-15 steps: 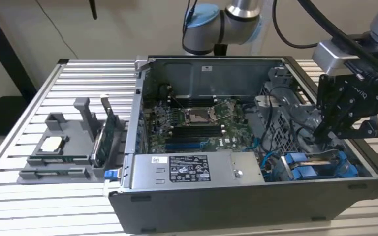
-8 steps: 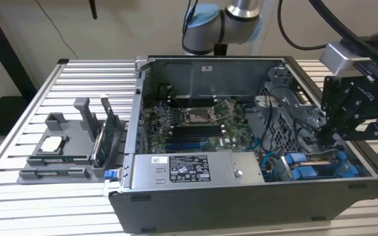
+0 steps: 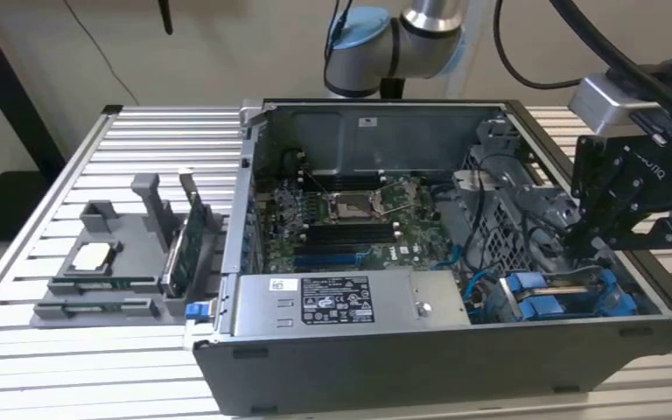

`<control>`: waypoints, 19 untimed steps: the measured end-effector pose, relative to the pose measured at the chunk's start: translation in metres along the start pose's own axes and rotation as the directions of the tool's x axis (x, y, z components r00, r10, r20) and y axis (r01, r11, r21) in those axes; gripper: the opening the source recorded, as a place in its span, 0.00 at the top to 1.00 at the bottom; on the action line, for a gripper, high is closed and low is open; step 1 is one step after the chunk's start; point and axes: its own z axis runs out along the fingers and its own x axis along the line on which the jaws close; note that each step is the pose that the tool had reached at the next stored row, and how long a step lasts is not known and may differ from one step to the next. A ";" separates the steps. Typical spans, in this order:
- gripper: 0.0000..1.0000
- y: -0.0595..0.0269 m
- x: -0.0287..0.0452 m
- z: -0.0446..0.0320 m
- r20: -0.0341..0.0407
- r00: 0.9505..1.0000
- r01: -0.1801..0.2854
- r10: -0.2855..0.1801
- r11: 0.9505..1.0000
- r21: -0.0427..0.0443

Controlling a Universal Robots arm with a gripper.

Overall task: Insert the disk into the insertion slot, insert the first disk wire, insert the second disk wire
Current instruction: 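Insert the first disk wire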

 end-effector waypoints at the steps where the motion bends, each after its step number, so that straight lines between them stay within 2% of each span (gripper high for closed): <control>1: 0.81 -0.0002 0.0000 0.0002 0.000 1.000 0.000 0.000 1.000 0.000; 6: 0.81 -0.0060 0.0004 0.0032 0.000 1.000 0.000 0.000 1.000 -0.008; 14: 0.81 -0.0160 0.0033 0.0133 0.000 1.000 -0.001 0.001 1.000 -0.022; 19: 0.81 -0.0183 0.0051 0.0187 0.000 1.000 -0.001 0.001 1.000 -0.024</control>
